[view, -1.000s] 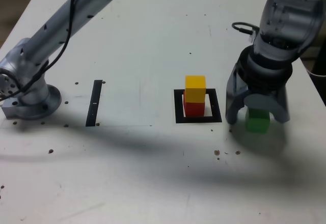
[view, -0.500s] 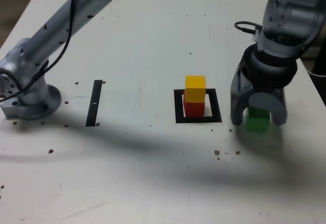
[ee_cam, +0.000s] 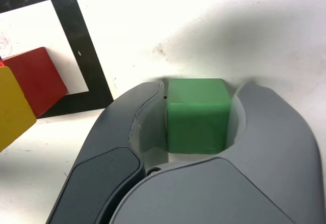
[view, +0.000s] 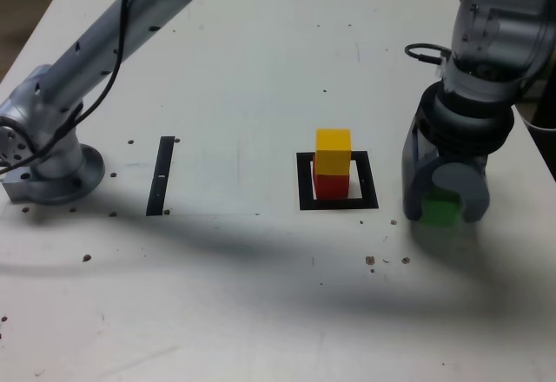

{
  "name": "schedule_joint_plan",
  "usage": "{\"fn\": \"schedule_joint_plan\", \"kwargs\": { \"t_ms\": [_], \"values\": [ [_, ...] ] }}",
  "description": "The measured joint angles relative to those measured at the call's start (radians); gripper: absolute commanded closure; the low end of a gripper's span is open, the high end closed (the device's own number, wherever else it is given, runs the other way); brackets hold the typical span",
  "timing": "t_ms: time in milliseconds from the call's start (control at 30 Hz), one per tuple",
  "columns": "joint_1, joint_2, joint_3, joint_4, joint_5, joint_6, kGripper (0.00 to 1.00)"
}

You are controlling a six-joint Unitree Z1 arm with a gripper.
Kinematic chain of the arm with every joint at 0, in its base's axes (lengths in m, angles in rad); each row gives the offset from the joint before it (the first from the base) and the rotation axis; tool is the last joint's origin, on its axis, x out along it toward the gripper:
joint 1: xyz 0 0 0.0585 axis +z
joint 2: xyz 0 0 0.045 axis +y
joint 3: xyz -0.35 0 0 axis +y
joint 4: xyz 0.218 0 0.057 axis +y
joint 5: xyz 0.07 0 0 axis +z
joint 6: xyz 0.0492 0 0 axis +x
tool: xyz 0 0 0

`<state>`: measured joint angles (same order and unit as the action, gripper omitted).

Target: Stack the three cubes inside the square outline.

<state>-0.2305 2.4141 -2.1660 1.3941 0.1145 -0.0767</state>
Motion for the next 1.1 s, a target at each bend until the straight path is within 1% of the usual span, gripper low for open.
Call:
{"fn": "schedule_joint_plan", "kwargs": {
  "t_ms": [200,467,567,733,800,900,1100],
  "values": [
    [0.000,-0.004,0.006,0.000,0.001,0.000,0.93],
    [0.000,-0.041,0.038,0.022,0.004,0.000,0.94],
    [0.000,-0.096,0.046,0.053,0.022,0.002,0.94],
    [0.009,-0.216,0.067,0.116,0.063,0.016,0.94],
    [0.021,-0.261,0.081,0.133,0.072,0.018,0.94],
    [0.053,-0.337,0.137,0.146,0.075,0.020,0.94],
    [0.121,-0.483,0.276,0.144,0.072,0.019,0.93]
  ]
}}
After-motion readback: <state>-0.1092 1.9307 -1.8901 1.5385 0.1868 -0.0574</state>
